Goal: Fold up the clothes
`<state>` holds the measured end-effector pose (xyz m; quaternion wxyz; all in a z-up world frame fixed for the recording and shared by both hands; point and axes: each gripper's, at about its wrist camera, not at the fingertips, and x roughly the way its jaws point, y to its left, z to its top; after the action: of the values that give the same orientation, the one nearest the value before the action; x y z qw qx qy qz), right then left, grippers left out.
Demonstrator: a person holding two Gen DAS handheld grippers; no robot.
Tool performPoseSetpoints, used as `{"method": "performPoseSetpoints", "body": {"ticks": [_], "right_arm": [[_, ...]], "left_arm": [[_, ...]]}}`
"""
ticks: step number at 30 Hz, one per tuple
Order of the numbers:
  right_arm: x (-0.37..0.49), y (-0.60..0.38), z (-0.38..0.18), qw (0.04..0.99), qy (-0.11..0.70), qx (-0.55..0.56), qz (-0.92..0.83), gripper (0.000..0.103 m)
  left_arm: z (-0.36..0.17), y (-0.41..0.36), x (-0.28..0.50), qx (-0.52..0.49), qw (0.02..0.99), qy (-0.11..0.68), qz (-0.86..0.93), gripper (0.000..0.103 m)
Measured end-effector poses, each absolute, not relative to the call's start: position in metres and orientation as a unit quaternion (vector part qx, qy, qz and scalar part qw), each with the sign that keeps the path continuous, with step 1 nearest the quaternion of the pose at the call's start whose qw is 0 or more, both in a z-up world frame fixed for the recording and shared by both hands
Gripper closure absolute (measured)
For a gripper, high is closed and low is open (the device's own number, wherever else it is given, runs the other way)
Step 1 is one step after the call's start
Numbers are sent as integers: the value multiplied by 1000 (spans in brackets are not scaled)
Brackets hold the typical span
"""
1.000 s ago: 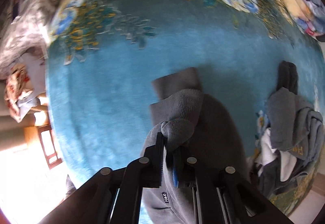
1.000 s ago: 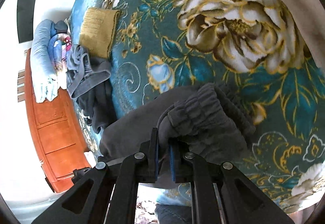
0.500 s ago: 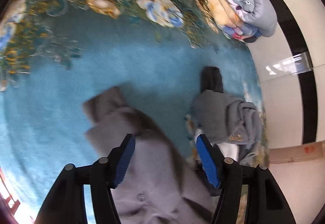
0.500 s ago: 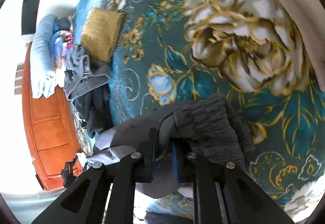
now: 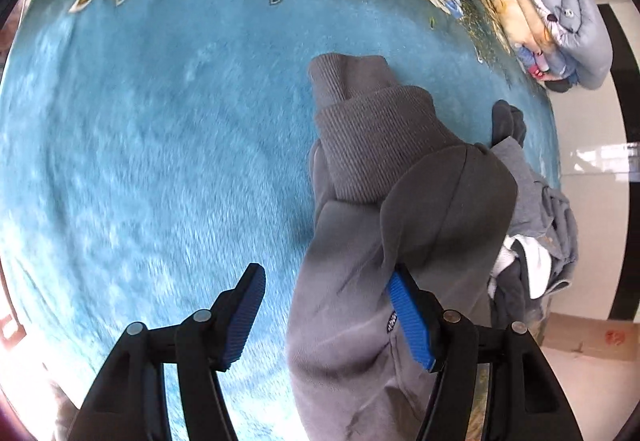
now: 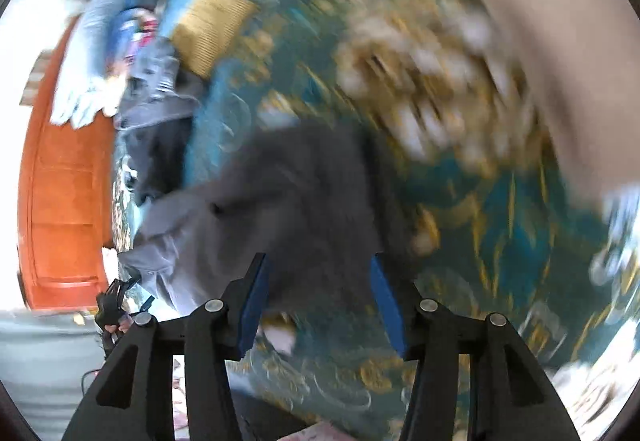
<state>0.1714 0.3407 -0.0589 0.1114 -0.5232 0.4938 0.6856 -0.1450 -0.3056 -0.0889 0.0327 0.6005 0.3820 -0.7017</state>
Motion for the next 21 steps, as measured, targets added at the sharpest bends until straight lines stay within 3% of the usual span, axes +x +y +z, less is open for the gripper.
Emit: {"method": "performPoseSetpoints", "body": {"ticks": [3, 5, 7, 14, 18, 21], "right_arm": [[192, 333, -100, 114, 565, -505, 643, 49], [197, 334, -113, 109, 602, -468, 638, 31], [197, 339, -118, 106, 618, -433, 647, 25], [197, 354, -137, 138, 627, -365, 674, 23], [187, 352, -130, 144, 611, -365, 688, 31], [184, 351, -119, 155, 590, -377, 697, 50]], "left_arm": [[-82, -305, -140, 600, 30, 373, -707, 35], [-78, -306, -136, 597, 31, 374, -709, 35], [-75, -306, -132, 593, 32, 378, -710, 35], [-71, -308, -119, 592, 31, 381, -710, 35], [-70, -303, -111, 594, 28, 383, -707, 35], [-64, -303, -103, 592, 26, 381, -710, 35]]}}
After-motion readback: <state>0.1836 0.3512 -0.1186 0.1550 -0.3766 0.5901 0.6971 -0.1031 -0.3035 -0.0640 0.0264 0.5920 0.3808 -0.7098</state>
